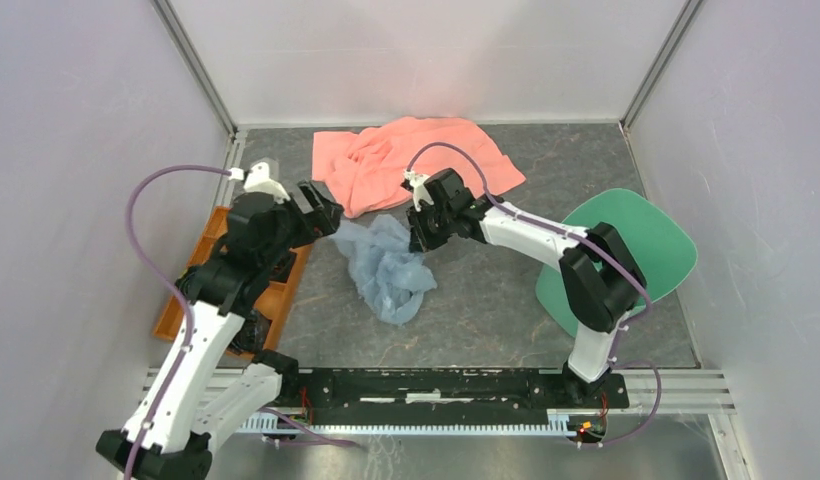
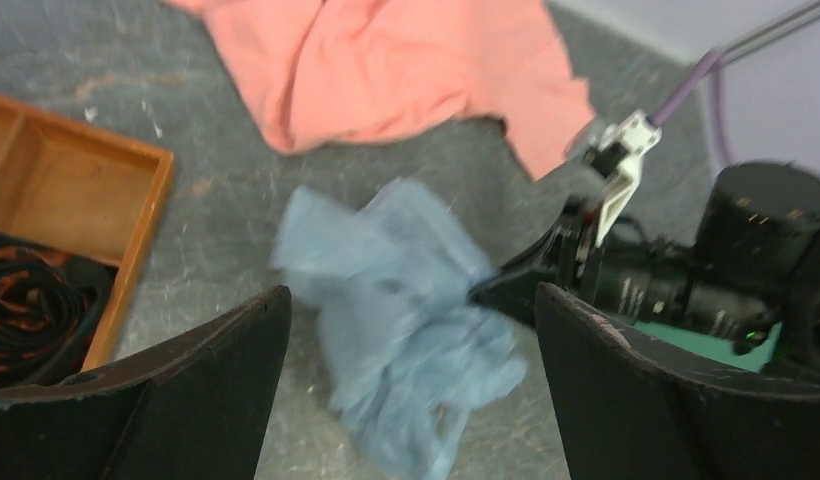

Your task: Put the trash bags into the trash bin

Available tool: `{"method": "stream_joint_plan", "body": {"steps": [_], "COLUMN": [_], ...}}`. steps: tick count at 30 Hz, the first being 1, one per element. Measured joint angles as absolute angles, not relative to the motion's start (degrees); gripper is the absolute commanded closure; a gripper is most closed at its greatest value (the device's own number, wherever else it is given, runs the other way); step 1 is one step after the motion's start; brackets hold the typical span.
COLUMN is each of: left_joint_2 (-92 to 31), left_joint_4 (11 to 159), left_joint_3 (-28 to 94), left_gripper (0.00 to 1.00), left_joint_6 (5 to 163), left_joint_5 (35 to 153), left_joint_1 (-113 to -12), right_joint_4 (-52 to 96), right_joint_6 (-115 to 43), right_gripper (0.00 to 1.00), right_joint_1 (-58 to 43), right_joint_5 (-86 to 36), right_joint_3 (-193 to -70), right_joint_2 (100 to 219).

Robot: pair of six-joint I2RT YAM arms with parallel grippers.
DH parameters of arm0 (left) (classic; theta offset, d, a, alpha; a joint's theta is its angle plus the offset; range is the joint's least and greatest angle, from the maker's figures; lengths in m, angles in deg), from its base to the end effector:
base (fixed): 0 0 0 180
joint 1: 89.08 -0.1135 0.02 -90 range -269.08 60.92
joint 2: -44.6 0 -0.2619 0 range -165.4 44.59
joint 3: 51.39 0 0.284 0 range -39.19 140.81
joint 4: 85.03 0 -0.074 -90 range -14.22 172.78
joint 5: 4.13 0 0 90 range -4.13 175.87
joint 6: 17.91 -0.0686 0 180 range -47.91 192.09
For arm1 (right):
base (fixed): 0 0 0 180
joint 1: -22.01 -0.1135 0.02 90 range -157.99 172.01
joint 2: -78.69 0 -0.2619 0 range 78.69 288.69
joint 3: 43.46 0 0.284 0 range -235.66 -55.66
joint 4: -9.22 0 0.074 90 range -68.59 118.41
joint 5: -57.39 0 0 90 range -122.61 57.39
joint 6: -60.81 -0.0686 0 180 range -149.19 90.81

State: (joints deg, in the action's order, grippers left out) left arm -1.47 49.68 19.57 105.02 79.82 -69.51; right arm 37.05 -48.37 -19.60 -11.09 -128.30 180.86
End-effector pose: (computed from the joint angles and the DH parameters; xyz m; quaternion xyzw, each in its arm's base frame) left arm 0.2184 -0.0700 0.3721 -0.1253 0.8109 -0.2132 0.5303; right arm 0.3149 0.3133 0.1872 -0.2465 0.8770 0.3384 0.2359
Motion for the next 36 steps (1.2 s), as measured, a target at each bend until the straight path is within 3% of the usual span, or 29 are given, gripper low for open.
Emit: {"method": "stream_joint_plan", "body": {"steps": [5,9,16,25,30,36], "left_joint_2": [-5.9,-8.9,-9.5,-12.4,-19.3,-24.3], "left_joint_4": [50.4,50.1,49.9,51.8,52.0,52.2], "left_joint_3": [13.2,10.4,13.0,14.6,16.0,18.1], "left_gripper": [0.03,0.02,0.02,0.01,0.01,0.01], "left_joint_6": [105.1,105.1,105.0,105.0,105.0,105.1], "left_joint_5": [82.3,83.4,79.5,77.5,80.7,84.1], "left_joint_1": [-69.5,-69.5,-69.5,-69.5,-70.7,-71.8], "right_joint_4": [47.3,52.6,57.7,51.9,41.4,35.7], "right_joint_6": [-37.4,-30.8,-29.4,-37.9,-45.6,-50.5], "right_gripper": [0.45,0.2,0.02,0.02,0.05,0.14], "right_joint_1": [-18.9,-18.9,-20.6,-36.3,-36.7,-36.8], "right_joint_5": [-27.7,-36.2,-43.9,-43.0,-33.4,-33.0], "right_joint_3": [-132.2,-135.9,-141.6,-128.9,-114.4,-106.6], "right_joint_2": [184.4,184.3,179.1,164.2,161.4,162.5]}}
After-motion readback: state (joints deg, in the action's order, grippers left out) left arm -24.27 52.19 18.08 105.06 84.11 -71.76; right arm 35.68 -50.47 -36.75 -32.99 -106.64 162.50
